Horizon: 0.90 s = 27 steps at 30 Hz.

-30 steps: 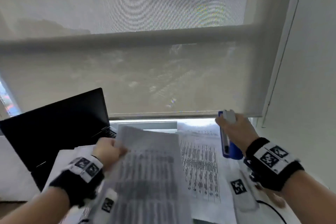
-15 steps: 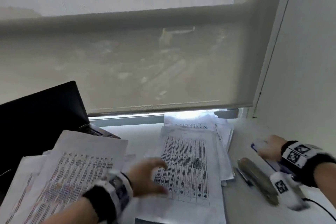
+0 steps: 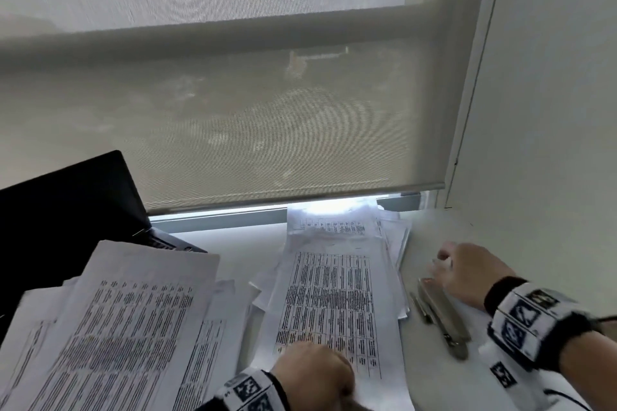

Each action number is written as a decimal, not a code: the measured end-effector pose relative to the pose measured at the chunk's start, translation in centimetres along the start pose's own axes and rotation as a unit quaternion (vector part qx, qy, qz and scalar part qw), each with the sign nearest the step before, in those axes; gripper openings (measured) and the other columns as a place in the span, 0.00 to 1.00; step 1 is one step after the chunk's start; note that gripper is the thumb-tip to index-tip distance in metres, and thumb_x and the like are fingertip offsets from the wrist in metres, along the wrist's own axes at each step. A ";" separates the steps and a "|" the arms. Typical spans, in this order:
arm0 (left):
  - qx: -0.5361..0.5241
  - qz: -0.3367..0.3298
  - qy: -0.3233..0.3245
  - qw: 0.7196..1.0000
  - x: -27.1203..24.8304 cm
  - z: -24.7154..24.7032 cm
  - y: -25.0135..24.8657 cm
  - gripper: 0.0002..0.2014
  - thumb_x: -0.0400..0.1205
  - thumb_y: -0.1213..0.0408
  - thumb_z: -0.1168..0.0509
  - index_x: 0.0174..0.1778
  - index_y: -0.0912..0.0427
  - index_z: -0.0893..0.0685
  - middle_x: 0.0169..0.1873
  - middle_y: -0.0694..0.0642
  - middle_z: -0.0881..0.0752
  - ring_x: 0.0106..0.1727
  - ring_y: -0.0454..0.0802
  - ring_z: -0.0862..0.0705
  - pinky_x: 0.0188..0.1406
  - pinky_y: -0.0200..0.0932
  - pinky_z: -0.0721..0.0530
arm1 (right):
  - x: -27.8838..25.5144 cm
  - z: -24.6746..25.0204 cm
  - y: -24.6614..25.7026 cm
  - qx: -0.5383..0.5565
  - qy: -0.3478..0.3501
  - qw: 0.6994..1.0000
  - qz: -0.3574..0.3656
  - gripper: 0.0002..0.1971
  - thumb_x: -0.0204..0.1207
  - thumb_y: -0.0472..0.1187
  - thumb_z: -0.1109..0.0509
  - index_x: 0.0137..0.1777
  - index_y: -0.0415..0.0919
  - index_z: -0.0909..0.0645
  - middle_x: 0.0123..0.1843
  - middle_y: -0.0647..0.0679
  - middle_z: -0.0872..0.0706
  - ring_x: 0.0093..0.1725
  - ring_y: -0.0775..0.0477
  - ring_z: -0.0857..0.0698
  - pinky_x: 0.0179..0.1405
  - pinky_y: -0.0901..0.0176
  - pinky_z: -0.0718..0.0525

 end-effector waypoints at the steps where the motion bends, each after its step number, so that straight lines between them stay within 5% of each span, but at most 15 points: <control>1: -0.017 0.008 -0.008 1.000 -0.3 0.0 -0.2 0.22 0.85 0.45 0.43 0.59 0.56 0.11 0.61 0.49 0.12 0.59 0.54 0.14 0.63 0.47 0.19 | -1.1 -0.4 0.3 -0.006 0.027 1.000 0.007 0.20 0.77 0.56 0.35 0.63 0.45 0.22 0.61 0.47 0.15 0.57 0.46 0.17 0.57 0.57 0.21; 4: -0.072 -0.020 -0.035 0.997 -1.7 -0.3 -2.9 0.27 0.83 0.43 0.47 0.58 0.60 0.12 0.59 0.53 0.11 0.58 0.53 0.12 0.67 0.43 0.19 | -4.3 -2.3 0.2 -0.009 0.111 0.994 -0.009 0.33 0.75 0.60 0.34 0.76 0.44 0.35 0.70 0.50 0.22 0.63 0.50 0.20 0.59 0.62 0.24; 6: -0.104 -0.011 -0.014 0.994 -1.7 -1.0 -4.6 0.19 0.87 0.54 0.41 0.63 0.63 0.15 0.64 0.56 0.14 0.64 0.57 0.15 0.75 0.46 0.25 | -5.1 -3.4 -0.4 -0.015 0.140 0.990 -0.030 0.30 0.76 0.58 0.34 0.73 0.43 0.32 0.65 0.48 0.19 0.60 0.49 0.19 0.56 0.62 0.23; 8: -0.185 0.016 0.027 0.982 -1.9 -2.6 -5.3 0.22 0.88 0.55 0.43 0.70 0.67 0.20 0.70 0.60 0.18 0.71 0.58 0.20 0.79 0.42 0.32 | -5.4 -4.0 -1.1 -0.008 0.148 0.987 -0.055 0.22 0.78 0.52 0.36 0.68 0.42 0.28 0.58 0.47 0.17 0.51 0.49 0.18 0.50 0.62 0.23; 11: -0.313 0.027 0.032 0.949 -2.6 -4.6 -5.0 0.32 0.85 0.42 0.43 0.67 0.69 0.18 0.65 0.62 0.15 0.61 0.43 0.17 0.75 0.34 0.29 | -5.6 -4.2 -2.1 0.016 0.158 0.985 -0.070 0.17 0.76 0.48 0.36 0.61 0.42 0.25 0.51 0.47 0.18 0.44 0.50 0.18 0.41 0.61 0.20; 13: -0.332 0.062 0.009 0.941 -2.9 -4.9 -4.6 0.17 0.85 0.57 0.36 0.62 0.66 0.14 0.57 0.54 0.12 0.58 0.40 0.16 0.72 0.41 0.23 | -5.9 -4.0 -2.4 0.006 0.153 0.986 -0.067 0.14 0.73 0.49 0.34 0.55 0.44 0.25 0.46 0.49 0.18 0.43 0.51 0.17 0.42 0.59 0.17; 16: -0.248 0.107 -0.038 0.962 -2.8 -3.2 -3.6 0.14 0.83 0.50 0.34 0.57 0.54 0.12 0.58 0.46 0.14 0.62 0.46 0.17 0.69 0.41 0.22 | -6.5 -3.9 -2.6 0.023 0.137 0.988 -0.073 0.20 0.68 0.58 0.30 0.53 0.47 0.27 0.45 0.51 0.18 0.44 0.52 0.17 0.49 0.55 0.16; 20: -0.126 0.240 -0.129 0.954 -2.8 -1.0 1.7 0.18 0.84 0.51 0.37 0.70 0.47 0.22 0.69 0.44 0.23 0.70 0.49 0.23 0.71 0.46 0.25 | -7.0 -4.4 -1.9 -0.013 0.104 0.992 -0.066 0.37 0.67 0.68 0.33 0.71 0.47 0.31 0.64 0.46 0.21 0.60 0.46 0.19 0.63 0.52 0.19; 24: -0.119 0.231 -0.116 0.959 -1.0 -0.5 4.2 0.23 0.86 0.59 0.38 0.79 0.47 0.29 0.71 0.48 0.23 0.70 0.51 0.21 0.71 0.48 0.22 | -6.8 -4.2 -0.3 0.002 0.089 0.993 -0.077 0.26 0.77 0.54 0.33 0.70 0.41 0.29 0.63 0.43 0.20 0.59 0.45 0.17 0.61 0.55 0.19; 27: -0.059 0.220 -0.082 0.970 -0.3 -0.3 4.5 0.11 0.87 0.56 0.40 0.62 0.45 0.16 0.55 0.48 0.21 0.59 0.51 0.16 0.55 0.45 0.17 | -6.5 -3.9 0.7 0.031 0.082 0.992 -0.092 0.17 0.80 0.46 0.36 0.65 0.37 0.26 0.57 0.43 0.16 0.55 0.44 0.15 0.57 0.54 0.18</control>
Point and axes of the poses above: each hand's wrist, its own x-axis towards the middle knuckle, its own z-axis out of the back of the hand, y = z × x, the point moved 4 cm from there along x, towards the middle knuckle
